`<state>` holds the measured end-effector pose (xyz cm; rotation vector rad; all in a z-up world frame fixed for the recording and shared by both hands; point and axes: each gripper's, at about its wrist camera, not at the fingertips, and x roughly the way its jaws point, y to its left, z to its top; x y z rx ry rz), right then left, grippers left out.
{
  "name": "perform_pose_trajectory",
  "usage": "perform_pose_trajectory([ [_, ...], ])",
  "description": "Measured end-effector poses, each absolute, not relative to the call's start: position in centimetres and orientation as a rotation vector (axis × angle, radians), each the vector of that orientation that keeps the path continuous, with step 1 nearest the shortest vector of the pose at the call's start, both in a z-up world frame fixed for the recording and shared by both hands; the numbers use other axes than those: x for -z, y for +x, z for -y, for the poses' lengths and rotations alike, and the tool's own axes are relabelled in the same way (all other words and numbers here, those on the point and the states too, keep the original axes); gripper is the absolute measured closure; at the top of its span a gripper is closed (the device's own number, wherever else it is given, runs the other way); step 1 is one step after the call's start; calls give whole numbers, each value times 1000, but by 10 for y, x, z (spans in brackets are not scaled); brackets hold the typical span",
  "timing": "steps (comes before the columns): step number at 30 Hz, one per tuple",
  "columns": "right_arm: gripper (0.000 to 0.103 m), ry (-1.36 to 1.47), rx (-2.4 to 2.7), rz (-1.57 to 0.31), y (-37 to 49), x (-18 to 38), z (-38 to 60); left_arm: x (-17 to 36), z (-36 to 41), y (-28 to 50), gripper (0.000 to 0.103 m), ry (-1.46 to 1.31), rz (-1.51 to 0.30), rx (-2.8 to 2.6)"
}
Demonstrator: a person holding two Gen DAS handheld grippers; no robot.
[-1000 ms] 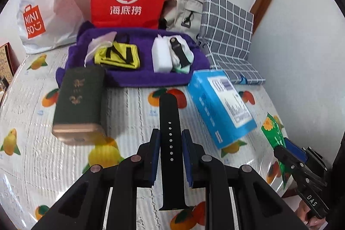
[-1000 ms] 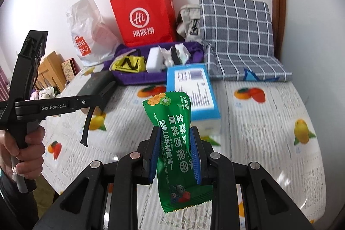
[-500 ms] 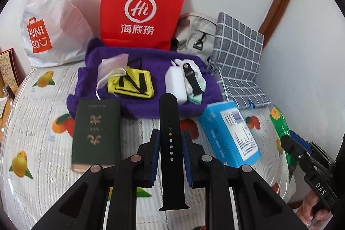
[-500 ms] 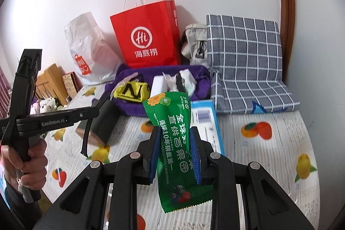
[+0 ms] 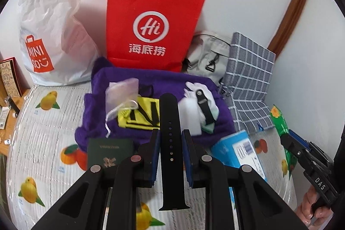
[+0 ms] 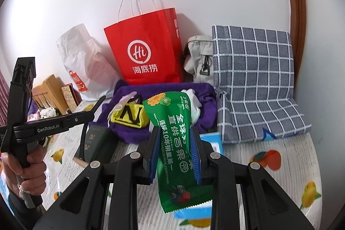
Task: Organize soft objects
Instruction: 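Lift the black band with the left gripper while the right gripper lifts the green packet, then carry the black band with the left gripper while the right gripper carries the packet over the towel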
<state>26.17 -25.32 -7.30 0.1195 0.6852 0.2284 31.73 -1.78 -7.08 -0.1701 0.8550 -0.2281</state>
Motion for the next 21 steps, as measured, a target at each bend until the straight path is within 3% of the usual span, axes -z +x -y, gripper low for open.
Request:
perform_pose_trajectory([
  [21,76,141,-245,-672,355,73,248,77,-15,404,84,-241,-839,170],
])
